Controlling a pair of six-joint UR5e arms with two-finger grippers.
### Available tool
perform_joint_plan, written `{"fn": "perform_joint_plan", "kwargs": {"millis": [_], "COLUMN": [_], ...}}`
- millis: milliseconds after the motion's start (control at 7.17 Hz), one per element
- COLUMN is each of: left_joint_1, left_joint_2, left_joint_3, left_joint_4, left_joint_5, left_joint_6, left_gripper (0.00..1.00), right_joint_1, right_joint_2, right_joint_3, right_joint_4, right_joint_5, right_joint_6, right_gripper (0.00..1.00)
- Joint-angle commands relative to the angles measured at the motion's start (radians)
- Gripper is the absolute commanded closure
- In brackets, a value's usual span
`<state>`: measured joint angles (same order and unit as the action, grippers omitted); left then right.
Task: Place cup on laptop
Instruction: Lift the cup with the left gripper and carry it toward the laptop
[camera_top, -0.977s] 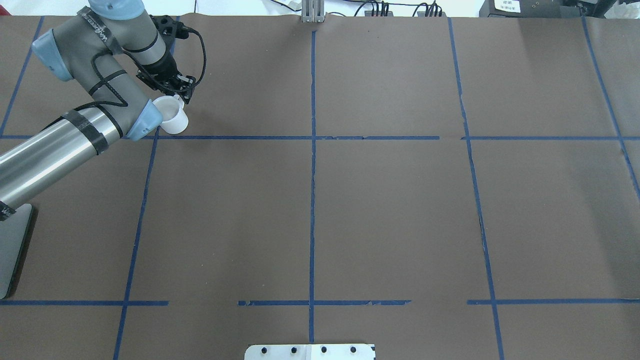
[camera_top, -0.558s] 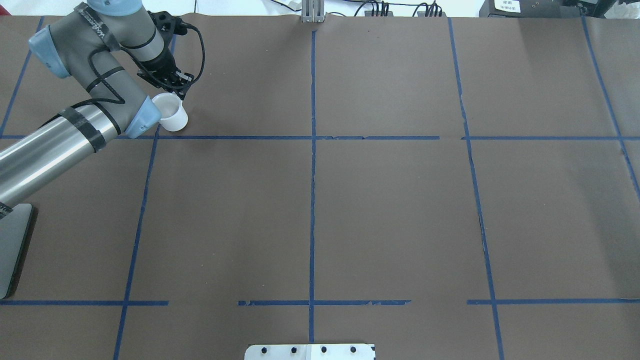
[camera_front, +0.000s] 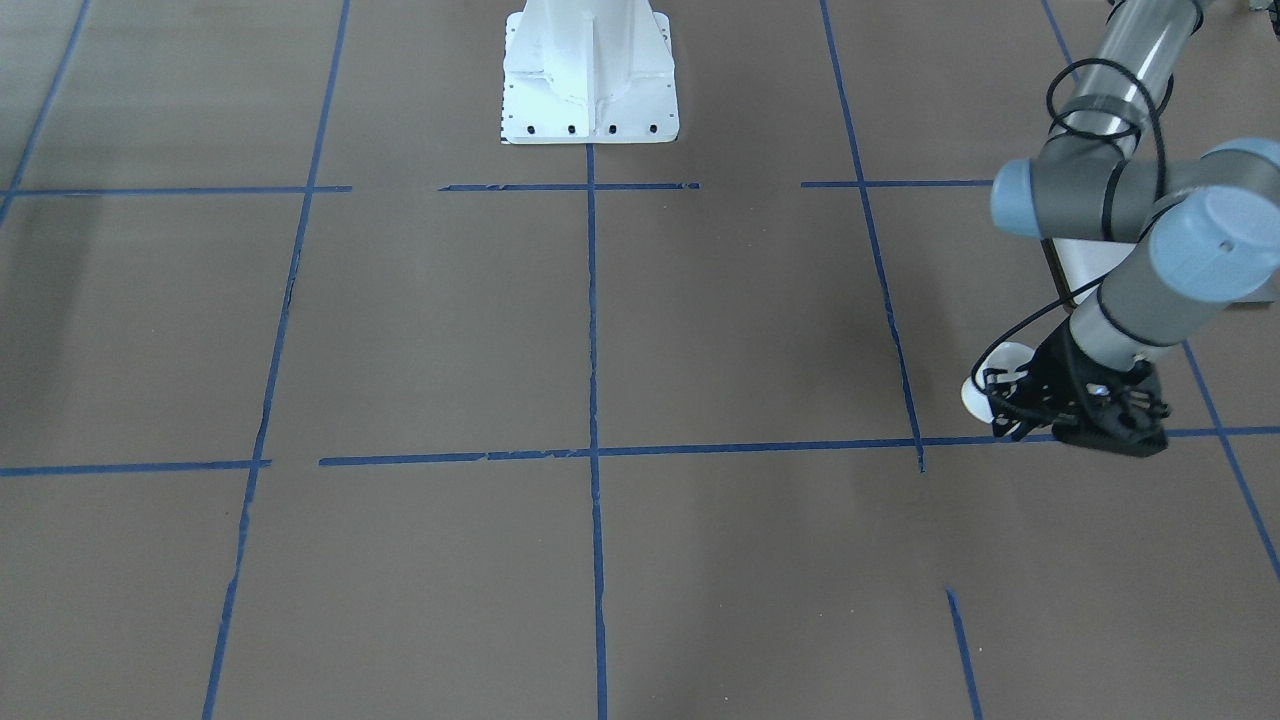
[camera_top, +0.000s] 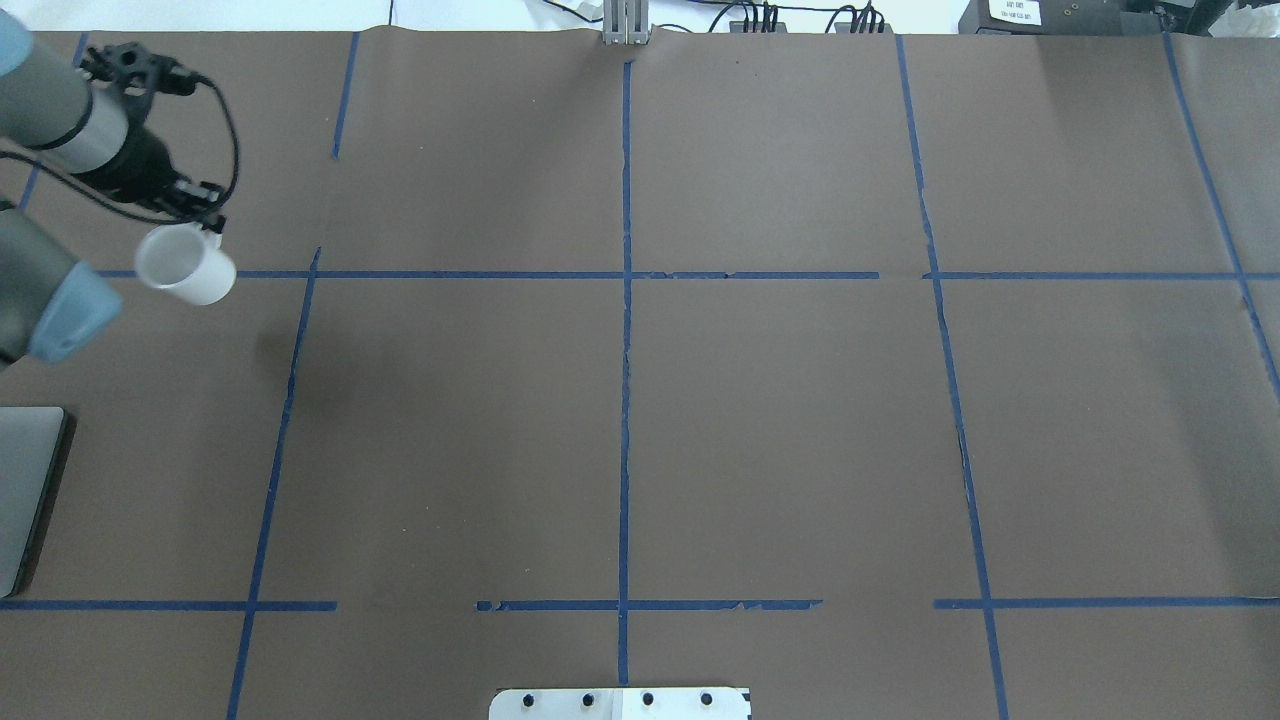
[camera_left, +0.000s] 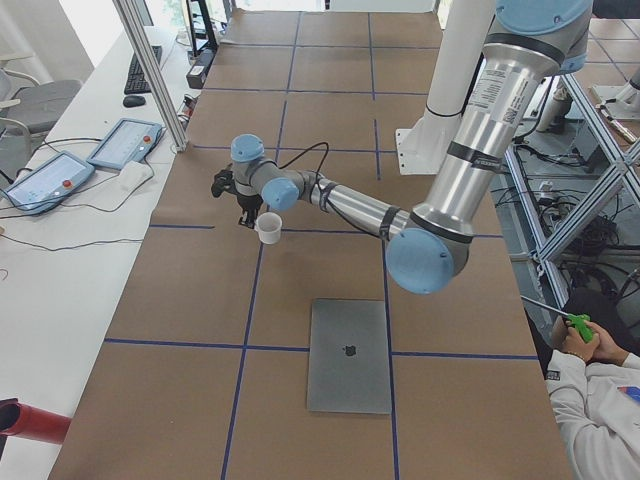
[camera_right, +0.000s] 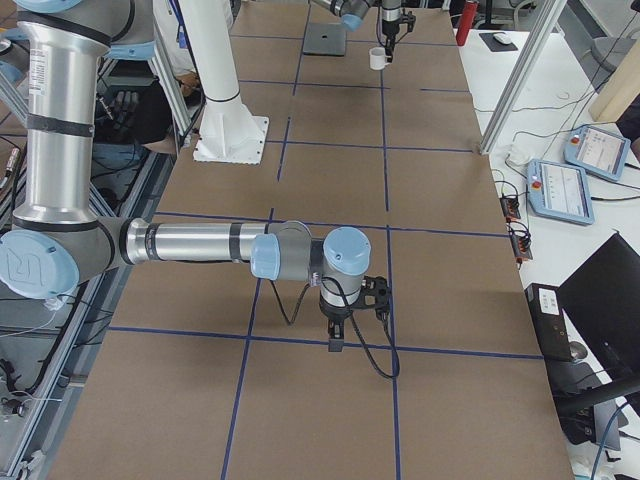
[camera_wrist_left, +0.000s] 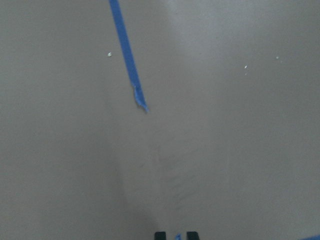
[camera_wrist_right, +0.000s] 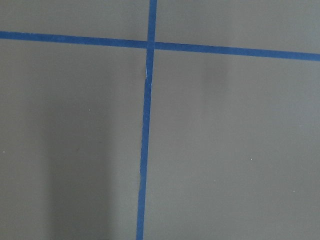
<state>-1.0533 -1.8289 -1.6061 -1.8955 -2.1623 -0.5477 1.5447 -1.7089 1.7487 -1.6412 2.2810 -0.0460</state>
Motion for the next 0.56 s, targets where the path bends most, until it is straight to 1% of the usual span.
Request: {"fn": "perform_joint_plan", "kwargs": {"millis": [0, 140, 279, 419], "left_joint_1": [-0.081, -0.117, -0.119, -0.119], "left_joint_2": [0.361, 0.443, 0.495, 0.502], "left_joint_3": [-0.213, -0.216, -0.186, -0.155], "left_joint_4": [-0.004, -0.004, -0.007, -0.031], "left_joint_5": [-0.005, -0.004, -0.005, -0.007], "left_joint_6": [0.140, 0.152, 0.157, 0.157], "left_gripper": [1.00, 1.00, 1.00, 1.00], "right_joint_1": [0.000, 0.000, 0.000, 0.000], "right_joint_2": [0.000, 0.000, 0.000, 0.000], "right_joint_3": [0.000, 0.000, 0.000, 0.000], "right_joint_4": [0.000, 0.000, 0.000, 0.000], "right_joint_5": [0.000, -0.001, 0.000, -0.001], "right_joint_6": [0.000, 0.000, 0.000, 0.000], "right_gripper": [0.00, 0.00, 0.00, 0.00]}}
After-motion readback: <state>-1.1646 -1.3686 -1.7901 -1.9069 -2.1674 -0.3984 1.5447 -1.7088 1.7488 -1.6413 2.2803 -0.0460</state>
